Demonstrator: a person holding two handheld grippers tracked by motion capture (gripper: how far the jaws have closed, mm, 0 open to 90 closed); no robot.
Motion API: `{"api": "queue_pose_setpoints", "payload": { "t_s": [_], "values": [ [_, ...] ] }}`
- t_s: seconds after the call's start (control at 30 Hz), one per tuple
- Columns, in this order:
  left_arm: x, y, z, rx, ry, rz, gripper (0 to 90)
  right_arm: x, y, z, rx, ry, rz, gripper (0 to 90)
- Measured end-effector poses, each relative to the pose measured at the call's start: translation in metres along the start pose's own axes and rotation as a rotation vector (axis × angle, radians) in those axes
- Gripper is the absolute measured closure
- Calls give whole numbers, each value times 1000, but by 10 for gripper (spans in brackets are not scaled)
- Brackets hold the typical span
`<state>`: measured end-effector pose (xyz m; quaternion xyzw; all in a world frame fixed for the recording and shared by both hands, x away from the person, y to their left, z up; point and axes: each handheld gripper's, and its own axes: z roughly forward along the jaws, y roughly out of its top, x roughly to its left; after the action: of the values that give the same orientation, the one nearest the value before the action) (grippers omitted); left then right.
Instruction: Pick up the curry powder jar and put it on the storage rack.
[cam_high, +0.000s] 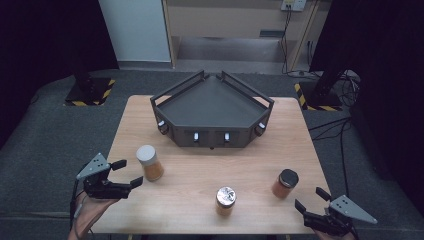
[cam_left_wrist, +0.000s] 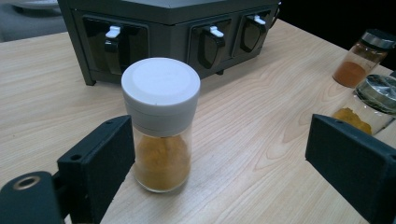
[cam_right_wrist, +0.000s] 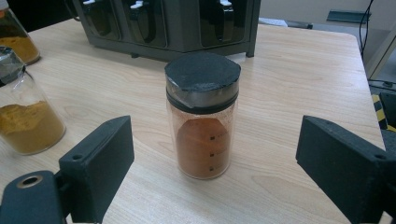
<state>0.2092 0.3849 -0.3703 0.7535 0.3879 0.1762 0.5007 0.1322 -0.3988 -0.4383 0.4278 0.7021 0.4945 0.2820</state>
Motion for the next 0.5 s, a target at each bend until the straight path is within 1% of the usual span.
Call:
{"api": "queue_pose_setpoints", "payload": {
  "t_s": [0.1, 0.37, 0.47, 0.5],
  "values": [
    [3, 1, 2, 3, 4, -5, 73, 0, 0, 0, 1, 1, 2, 113],
    [10, 9, 13, 31, 18, -1, 74, 0, 0, 0, 1, 2, 3, 112],
    [15, 11, 18, 26, 11, -16, 75, 0, 0, 0, 3, 2, 4, 112],
    [16, 12, 20, 28, 11, -15, 75, 0, 0, 0, 2, 2, 4, 113]
  ]
}}
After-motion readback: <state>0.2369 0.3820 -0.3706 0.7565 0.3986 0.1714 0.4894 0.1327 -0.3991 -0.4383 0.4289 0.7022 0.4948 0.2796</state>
